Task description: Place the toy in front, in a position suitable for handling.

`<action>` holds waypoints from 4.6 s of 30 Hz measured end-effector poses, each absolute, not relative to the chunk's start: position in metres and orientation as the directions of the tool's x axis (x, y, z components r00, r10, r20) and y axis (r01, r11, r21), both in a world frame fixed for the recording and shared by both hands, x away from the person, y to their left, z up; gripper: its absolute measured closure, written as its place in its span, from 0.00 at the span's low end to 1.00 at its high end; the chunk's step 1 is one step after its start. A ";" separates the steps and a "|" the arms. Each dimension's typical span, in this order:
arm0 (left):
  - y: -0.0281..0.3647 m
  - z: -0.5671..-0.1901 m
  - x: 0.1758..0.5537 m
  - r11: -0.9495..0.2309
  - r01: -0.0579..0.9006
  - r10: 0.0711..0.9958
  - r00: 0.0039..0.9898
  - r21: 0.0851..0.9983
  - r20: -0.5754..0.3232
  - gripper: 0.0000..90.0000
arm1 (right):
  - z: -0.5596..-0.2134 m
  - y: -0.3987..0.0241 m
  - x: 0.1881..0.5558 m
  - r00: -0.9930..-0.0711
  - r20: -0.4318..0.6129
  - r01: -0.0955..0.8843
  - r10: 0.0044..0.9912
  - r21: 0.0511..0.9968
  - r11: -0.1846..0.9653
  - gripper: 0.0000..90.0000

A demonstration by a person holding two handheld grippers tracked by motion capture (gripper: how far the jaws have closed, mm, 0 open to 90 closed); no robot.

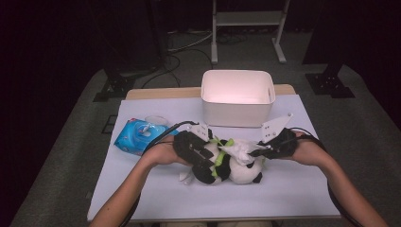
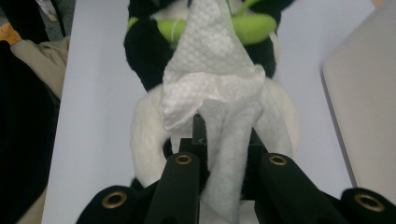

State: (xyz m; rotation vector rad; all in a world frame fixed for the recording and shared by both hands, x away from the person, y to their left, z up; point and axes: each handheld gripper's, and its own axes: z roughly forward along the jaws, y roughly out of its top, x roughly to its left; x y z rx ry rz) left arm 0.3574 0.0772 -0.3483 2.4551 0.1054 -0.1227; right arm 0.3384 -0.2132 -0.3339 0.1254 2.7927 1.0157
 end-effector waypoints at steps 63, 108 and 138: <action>0.066 -0.351 0.357 -0.784 0.103 0.044 0.993 0.611 -0.112 0.66 | -0.343 -0.219 0.333 -0.982 -0.108 0.041 0.153 0.677 0.735 0.90; 0.050 -0.343 0.357 -0.760 0.096 0.037 0.994 0.642 -0.105 0.59 | -0.357 -0.194 0.345 -0.988 -0.047 0.073 0.145 0.693 0.718 0.90; 0.037 -0.347 0.364 -0.772 0.122 0.085 0.992 0.624 -0.089 0.54 | -0.354 -0.198 0.331 -0.988 -0.075 0.041 0.137 0.722 0.690 0.90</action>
